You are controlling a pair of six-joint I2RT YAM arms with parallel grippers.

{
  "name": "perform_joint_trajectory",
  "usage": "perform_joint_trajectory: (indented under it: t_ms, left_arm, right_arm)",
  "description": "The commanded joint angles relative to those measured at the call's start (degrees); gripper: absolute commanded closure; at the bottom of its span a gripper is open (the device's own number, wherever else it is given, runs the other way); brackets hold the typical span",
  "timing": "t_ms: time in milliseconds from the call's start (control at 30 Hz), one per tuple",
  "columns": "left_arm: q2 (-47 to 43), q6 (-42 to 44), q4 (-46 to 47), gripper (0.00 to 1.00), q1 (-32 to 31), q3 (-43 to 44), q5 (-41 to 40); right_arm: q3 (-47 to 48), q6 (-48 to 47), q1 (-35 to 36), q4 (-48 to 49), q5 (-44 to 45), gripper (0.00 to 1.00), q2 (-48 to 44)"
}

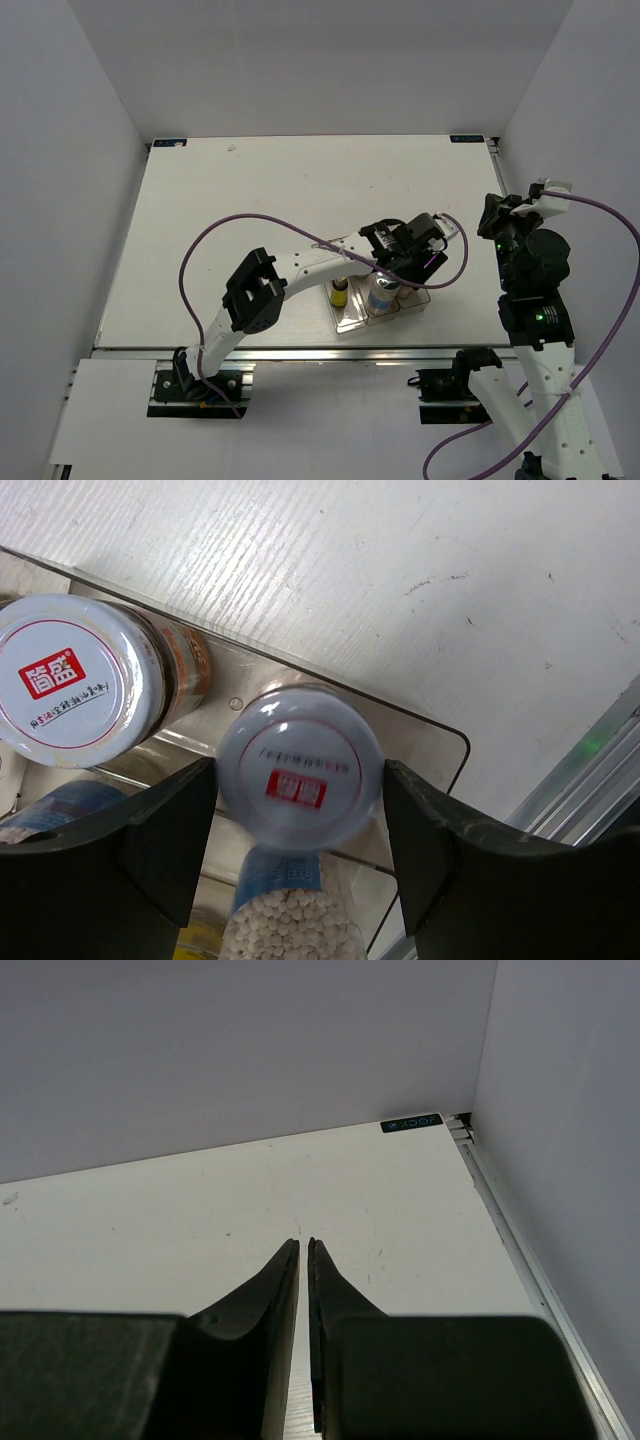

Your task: Organize the condiment bottles

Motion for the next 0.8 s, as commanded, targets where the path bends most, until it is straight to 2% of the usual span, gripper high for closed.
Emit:
perform_joint_trajectory:
  t_ms: [0, 433, 767]
  left_arm:
    - [0.7, 0.2, -0.1, 0.23, -0.2, 0.6, 0.2]
    - [-1.6, 0.5, -0.7, 0.21, -0.2, -0.1, -1.0]
    - [-7.3, 2.3, -3.0, 0.18, -0.2, 7.0, -7.2]
  right_arm:
    - [-0.9, -0.1, -0.3, 3.5, 0.1, 0.87, -0.4]
    - [-1.0, -0.1, -0.3, 3.6, -0.2, 0.87, -0.4]
    - [-0.8, -0.3, -0.3, 3.1, -1.2, 0.86, -0.4]
